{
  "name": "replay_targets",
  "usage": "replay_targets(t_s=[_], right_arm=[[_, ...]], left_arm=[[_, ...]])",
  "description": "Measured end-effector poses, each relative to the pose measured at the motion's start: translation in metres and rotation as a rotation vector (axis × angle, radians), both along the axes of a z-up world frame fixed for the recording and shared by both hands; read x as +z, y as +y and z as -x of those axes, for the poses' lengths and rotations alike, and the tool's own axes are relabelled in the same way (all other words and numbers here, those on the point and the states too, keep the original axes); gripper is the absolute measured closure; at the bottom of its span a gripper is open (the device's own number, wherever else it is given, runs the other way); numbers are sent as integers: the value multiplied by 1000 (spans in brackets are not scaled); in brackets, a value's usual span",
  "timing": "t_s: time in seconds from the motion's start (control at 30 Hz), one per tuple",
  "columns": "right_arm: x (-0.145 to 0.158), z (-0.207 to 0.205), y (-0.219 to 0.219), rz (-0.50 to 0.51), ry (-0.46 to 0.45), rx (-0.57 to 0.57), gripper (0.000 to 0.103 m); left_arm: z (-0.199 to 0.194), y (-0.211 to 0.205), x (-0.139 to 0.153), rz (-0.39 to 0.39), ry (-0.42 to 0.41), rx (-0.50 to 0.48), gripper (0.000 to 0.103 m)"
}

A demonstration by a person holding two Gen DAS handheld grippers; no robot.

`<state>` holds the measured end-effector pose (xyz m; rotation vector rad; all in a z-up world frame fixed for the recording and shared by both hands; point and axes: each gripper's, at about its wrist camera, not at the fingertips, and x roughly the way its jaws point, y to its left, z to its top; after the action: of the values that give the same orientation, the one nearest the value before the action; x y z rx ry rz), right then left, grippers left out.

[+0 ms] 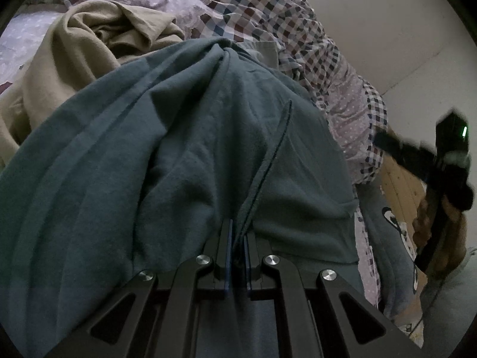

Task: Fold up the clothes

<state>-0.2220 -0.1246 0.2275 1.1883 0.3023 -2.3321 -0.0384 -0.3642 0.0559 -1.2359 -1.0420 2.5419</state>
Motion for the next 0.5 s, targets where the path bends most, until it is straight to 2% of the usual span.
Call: replay_targets(t_s=[0.1, 0.2, 0.23, 0.3, 0.4, 0.5], right_arm=[[-13, 4, 53, -134, -6, -52, 61], [-30, 12, 111, -178, -58, -170, 61], [-34, 16, 131, -164, -73, -233, 61], [-37, 22, 175, -67, -99, -399, 60], [-47, 24, 231, 176, -154, -604, 58], [-65, 27, 258, 308, -191, -689, 58]], left_arm=[[1, 1, -1, 15, 1, 6, 97], [1, 2, -1, 28, 3, 12, 97], [1, 2, -1, 33, 4, 14, 97], [1, 3, -1, 42, 4, 15, 97], [1, 3, -2, 53, 5, 14, 97], [2, 4, -1, 64, 6, 15, 97]])
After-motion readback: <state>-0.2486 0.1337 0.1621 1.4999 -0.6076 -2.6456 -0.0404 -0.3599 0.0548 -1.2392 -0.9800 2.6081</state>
